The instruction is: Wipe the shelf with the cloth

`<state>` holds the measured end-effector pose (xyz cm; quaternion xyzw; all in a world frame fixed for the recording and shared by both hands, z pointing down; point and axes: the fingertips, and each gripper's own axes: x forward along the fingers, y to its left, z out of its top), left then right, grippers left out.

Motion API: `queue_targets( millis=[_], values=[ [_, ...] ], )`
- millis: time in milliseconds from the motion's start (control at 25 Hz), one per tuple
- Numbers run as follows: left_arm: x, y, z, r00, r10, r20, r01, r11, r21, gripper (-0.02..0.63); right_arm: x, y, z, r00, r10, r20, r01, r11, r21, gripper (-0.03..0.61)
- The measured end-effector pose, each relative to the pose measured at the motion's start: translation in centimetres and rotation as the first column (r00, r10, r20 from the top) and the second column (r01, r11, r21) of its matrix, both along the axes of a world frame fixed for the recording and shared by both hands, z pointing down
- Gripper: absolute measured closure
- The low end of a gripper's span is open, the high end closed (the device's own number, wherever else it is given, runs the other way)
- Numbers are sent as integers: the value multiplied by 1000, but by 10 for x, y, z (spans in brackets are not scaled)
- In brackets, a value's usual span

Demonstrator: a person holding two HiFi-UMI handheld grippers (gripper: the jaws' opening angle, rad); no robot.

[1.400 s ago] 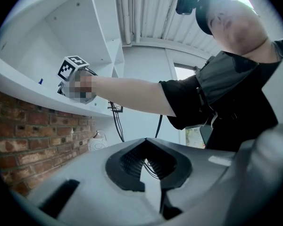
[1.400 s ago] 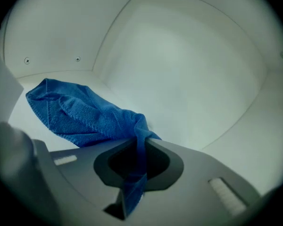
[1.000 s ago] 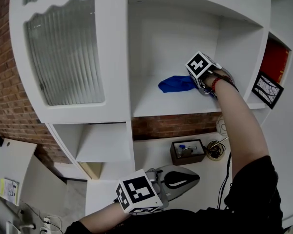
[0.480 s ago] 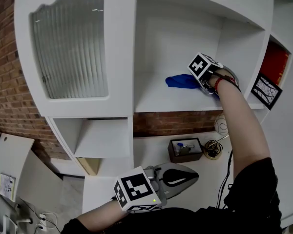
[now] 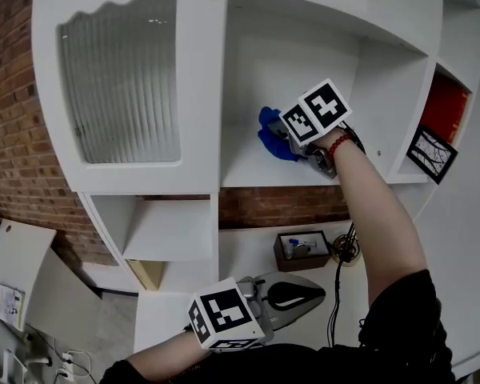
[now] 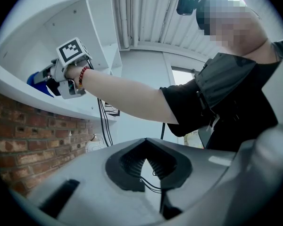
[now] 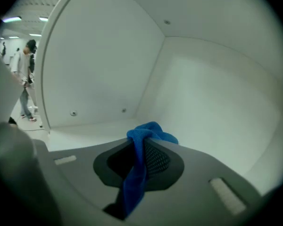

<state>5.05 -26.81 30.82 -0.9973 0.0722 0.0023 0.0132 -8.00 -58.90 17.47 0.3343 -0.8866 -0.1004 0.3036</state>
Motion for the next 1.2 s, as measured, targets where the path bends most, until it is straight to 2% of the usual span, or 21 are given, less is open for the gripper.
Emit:
queue_targets(
  millis=[80, 160, 320, 440, 560, 720, 800, 1200],
  values=[
    [-5, -1, 0, 1000, -16, -1, 16, 1000, -3, 611, -30, 19, 9, 994, -111, -21, 110, 993, -41, 538],
    [-10, -3, 0, 999, -37, -9, 37, 999, -8, 611, -52, 35, 20, 977, -194, -84, 189, 979, -71, 539],
    [-17, -8, 0, 997, -72, -34, 71, 997, -34, 611, -77, 55, 38, 937, -292, -191, 276, 955, -108, 539],
    [-20, -11, 1, 994, -97, -44, 95, 995, -43, 611, -82, 52, 45, 943, -256, -210, 240, 965, -103, 540],
    [-22, -15, -1, 990, -128, -54, 126, 991, -42, 611, -78, 47, 44, 967, -205, -150, 183, 972, -150, 541],
    [-24, -18, -6, 984, -170, -54, 170, 985, -5, 611, -56, 33, 44, 986, -87, -142, 60, 982, -180, 541],
    [-23, -16, -9, 983, -173, -66, 173, 985, -11, 611, -42, 26, 45, 988, -36, -152, 8, 984, -178, 543],
    [-15, -8, -13, 984, -170, -60, 170, 985, -2, 611, 37, -1, 45, 981, 142, -134, -167, 964, -207, 543]
  ],
)
